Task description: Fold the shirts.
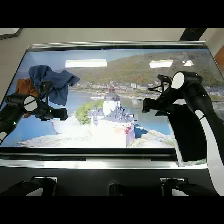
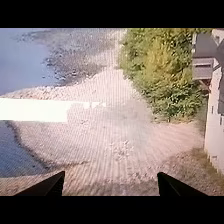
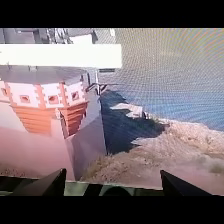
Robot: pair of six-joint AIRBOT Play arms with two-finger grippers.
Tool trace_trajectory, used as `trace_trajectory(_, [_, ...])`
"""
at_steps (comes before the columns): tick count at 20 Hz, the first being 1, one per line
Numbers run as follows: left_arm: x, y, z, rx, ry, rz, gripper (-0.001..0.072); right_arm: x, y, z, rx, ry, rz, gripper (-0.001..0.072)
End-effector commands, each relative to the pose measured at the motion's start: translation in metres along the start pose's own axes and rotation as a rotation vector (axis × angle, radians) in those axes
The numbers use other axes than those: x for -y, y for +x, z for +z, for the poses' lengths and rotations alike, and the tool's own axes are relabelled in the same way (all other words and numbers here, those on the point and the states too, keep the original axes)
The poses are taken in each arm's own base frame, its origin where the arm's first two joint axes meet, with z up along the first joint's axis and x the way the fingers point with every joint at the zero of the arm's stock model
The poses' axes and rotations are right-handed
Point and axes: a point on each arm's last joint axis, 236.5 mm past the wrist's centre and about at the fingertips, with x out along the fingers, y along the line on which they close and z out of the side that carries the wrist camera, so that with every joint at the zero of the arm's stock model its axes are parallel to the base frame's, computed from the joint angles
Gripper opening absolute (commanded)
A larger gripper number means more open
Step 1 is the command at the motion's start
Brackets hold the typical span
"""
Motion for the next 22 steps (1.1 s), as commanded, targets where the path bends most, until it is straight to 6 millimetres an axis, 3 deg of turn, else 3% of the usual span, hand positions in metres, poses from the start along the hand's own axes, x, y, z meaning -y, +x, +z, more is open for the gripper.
trace_trajectory(1, [0.0, 0.0, 0.0, 0.001, -0.001, 0.0, 0.0707, 0.0, 0.0, 0.0, -0.002, 0.0, 0.0, 0.0681])
trace_trajectory(13, [0.0, 0.0, 0.0, 0.002, -0.002, -0.003, 0.0707, 0.0, 0.0, 0.001, 0.003, 0.0, 0.001, 0.0681])
trace_trajectory(14, [0.002, 0.002, 0.01, 0.043, -0.002, -0.011, 0.0708, 0.0, 0.0, 0.001, 0.003, 0.001, 0.001, 0.0682])
trace_trajectory(16, [0.005, 0.004, 0.027, 0.109, -0.002, -0.022, 0.0708, -0.004, 0.0, 0.016, 0.066, 0.009, 0.018, 0.0681])
trace_trajectory(19, [0.006, 0.005, 0.032, 0.128, -0.003, -0.027, 0.0708, -0.008, -0.002, 0.033, 0.14, 0.009, 0.036, 0.068])
trace_trajectory(22, [0.02, 0.001, 0.047, 0.195, -0.019, -0.079, 0.0708, -0.011, -0.004, 0.046, 0.195, 0.009, 0.047, 0.0681])
